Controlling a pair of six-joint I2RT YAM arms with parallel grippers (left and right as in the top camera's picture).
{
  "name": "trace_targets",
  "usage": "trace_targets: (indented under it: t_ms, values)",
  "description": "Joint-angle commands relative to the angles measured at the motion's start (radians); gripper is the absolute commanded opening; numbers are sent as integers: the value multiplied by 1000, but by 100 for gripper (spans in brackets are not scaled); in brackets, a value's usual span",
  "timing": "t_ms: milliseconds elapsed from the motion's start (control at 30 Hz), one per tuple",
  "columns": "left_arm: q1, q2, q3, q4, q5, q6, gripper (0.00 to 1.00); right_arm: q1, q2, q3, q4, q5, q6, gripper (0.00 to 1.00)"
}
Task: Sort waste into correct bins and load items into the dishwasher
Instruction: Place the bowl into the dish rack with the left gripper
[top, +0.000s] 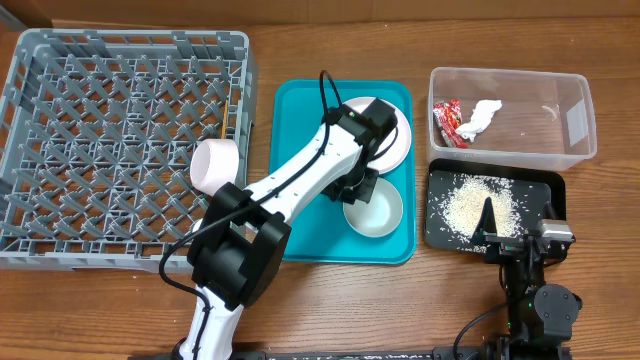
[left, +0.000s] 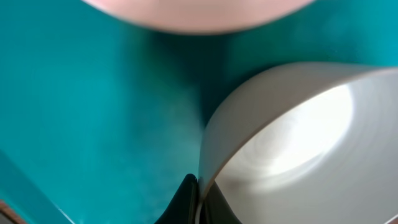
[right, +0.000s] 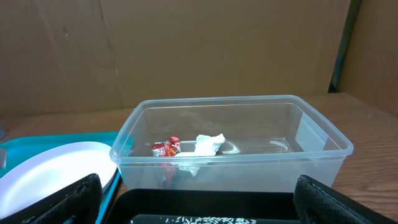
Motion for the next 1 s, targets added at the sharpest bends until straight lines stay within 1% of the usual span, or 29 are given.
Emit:
trace_targets:
  t_ms: [0, 67, 100, 133, 167, 200, 333, 567, 667, 700, 767, 867, 967]
  values:
    - [8, -25, 69, -76, -152, -23, 4, -2, -12, -11, 7, 2, -1, 100]
    - [13, -25, 107, -154, -280, -79, 4, -2, -12, -11, 7, 2, -1, 100]
    - [26, -27, 174, -275, -448, -164, 4, -2, -12, -11, 7, 2, -1, 100]
    - [32, -29, 211, -340, -528, -215, 4, -2, -12, -11, 7, 2, -1, 100]
    - [40, -31, 260, -429, -623, -294, 4, -2, -12, -11, 7, 2, -1, 100]
    - [58, -59, 319, -475, -696, -293, 4, -2, -12, -11, 7, 2, -2, 100]
    - [85, -174, 345, -475, -735, -312, 4, -2, -12, -11, 7, 2, -1, 100]
    - [148, -457, 315, -475, -835, -301, 4, -2, -12, -11, 7, 2, -1, 100]
    - [220, -578, 249, -475, -842, -301, 4, -2, -12, -11, 7, 2, -1, 100]
    - [286, -631, 190, -475, -835, -309, 4, -2, -12, -11, 7, 2, -1, 100]
    - [359, -658, 122, -475, -849, -359, 4, -2, -12, -11, 7, 2, -1, 100]
    - [455, -641, 18, -458, -916, -452, 4, -2, -12, -11, 7, 2, -1, 100]
    - [501, -589, -67, -410, -978, -460, 4, -2, -12, -11, 7, 2, -1, 100]
